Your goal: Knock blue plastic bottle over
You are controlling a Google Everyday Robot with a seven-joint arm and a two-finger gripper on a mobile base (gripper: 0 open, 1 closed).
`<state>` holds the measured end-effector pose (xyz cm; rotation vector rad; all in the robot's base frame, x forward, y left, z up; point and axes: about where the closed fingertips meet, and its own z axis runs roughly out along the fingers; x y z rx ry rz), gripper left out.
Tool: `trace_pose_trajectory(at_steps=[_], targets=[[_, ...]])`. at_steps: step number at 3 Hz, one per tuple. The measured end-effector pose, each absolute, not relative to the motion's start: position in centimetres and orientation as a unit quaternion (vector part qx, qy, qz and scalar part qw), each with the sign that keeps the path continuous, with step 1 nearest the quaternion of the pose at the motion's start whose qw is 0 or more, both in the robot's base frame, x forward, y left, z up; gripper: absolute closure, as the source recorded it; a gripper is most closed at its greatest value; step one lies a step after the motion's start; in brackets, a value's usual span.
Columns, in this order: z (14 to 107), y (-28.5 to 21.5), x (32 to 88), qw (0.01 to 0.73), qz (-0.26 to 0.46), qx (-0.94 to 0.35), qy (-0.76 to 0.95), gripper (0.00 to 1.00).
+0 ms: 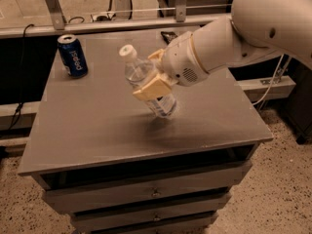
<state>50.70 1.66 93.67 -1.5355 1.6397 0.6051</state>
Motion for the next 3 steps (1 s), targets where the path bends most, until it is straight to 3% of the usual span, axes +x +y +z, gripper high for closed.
trace_pose_trajectory(at_steps=[1, 3], targets=[[89.8, -2.2, 53.5, 0.317, 0.159, -0.65, 0.672, 0.98], [86.3, -2.3, 54.8, 0.252, 0.127, -0.687, 0.67, 0.53]])
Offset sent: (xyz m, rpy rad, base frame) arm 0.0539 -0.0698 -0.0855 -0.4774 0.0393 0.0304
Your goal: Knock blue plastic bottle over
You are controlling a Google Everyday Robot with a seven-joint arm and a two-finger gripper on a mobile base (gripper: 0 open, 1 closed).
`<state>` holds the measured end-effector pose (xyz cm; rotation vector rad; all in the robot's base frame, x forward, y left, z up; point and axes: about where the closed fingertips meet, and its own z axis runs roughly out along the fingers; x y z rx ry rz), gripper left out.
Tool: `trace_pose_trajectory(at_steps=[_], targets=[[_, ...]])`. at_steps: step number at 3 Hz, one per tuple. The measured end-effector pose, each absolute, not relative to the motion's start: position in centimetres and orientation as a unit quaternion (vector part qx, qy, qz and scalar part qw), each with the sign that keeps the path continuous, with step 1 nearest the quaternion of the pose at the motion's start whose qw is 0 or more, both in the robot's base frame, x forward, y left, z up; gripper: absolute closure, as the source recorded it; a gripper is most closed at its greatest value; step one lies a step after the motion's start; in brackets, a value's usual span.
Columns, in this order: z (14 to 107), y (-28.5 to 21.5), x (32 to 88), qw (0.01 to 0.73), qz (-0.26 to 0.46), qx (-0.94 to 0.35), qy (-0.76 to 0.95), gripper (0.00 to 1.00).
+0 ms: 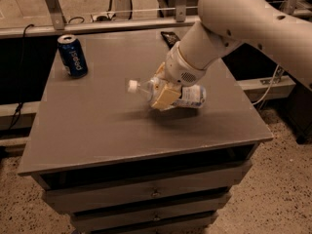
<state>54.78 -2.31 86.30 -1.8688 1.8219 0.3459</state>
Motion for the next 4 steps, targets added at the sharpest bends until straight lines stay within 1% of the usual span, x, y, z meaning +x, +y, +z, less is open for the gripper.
trace_pose_trajectory(at_steps=[2, 3, 4], targets=[[85.6, -0.1, 54.6, 0.24, 0.14, -0.703, 0.655, 0.05], [86.5, -0.1, 54.9, 0.251, 0.145, -0.7, 0.653, 0.0], [87.3, -1.6, 55.4, 0.262, 0.146, -0.688, 0.661, 0.0]])
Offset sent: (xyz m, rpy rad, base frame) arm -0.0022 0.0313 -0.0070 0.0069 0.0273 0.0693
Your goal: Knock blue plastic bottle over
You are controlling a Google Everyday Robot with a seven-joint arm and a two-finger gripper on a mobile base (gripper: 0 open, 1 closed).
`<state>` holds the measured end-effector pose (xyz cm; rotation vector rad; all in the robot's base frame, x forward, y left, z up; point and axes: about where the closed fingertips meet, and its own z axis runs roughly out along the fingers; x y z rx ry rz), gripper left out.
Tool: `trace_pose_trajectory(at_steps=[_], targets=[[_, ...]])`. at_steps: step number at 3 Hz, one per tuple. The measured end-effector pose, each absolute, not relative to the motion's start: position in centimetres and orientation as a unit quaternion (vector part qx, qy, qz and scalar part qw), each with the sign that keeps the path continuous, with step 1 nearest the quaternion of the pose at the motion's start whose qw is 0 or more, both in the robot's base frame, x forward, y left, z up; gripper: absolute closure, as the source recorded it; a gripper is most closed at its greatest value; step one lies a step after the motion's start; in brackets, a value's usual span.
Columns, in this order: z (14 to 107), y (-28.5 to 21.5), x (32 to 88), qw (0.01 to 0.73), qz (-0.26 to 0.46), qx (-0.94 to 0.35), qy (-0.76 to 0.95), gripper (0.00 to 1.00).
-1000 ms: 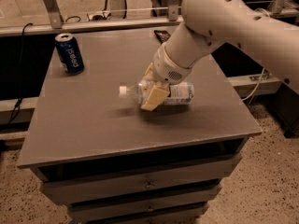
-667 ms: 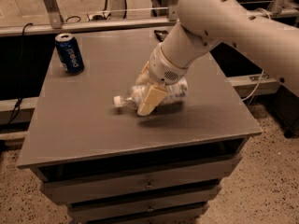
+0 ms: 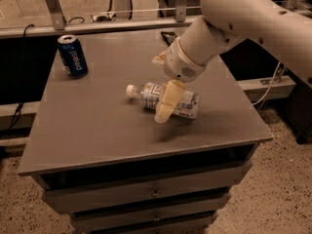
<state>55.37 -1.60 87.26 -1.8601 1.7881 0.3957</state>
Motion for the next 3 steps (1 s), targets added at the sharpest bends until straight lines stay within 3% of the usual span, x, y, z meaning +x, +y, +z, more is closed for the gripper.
trace_pose_trajectory(at_steps=[1, 3], targets=[[88.1, -5.1, 56.2, 0.281, 0.158, -0.66, 0.678, 0.0], [92.5, -16.8, 58.2, 0.356, 0.182, -0.602, 0.691, 0.0]])
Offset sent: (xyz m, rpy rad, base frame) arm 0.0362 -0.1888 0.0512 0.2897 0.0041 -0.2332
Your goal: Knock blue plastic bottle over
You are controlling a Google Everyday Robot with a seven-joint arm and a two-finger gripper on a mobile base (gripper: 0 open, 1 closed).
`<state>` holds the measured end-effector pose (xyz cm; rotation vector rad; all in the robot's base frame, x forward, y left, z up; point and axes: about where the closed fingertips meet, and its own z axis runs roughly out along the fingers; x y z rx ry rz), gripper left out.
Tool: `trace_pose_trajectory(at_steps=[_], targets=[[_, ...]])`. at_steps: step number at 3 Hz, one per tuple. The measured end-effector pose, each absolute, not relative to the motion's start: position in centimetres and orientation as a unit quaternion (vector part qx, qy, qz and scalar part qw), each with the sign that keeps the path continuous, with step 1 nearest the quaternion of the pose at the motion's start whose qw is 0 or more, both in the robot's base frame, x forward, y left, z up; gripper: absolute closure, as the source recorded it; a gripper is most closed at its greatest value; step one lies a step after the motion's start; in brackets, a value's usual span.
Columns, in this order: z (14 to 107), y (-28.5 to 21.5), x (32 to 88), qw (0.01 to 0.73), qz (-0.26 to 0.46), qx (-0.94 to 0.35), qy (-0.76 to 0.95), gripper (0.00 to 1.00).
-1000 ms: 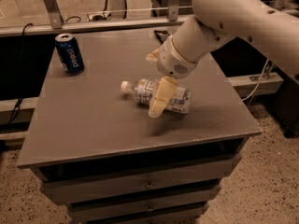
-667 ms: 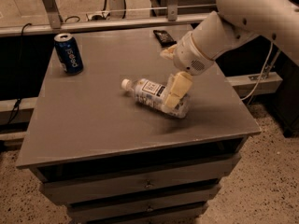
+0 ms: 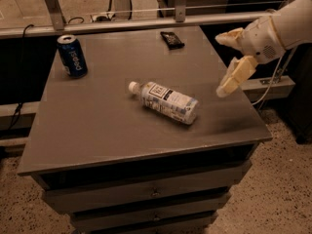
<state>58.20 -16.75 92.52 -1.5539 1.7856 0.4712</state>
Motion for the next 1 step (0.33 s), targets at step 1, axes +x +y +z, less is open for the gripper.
trace_pose_trajectory(at_steps=[1], targets=[[93.96, -16.77, 58.69, 0.369, 0.176, -0.602, 0.686, 0.0]])
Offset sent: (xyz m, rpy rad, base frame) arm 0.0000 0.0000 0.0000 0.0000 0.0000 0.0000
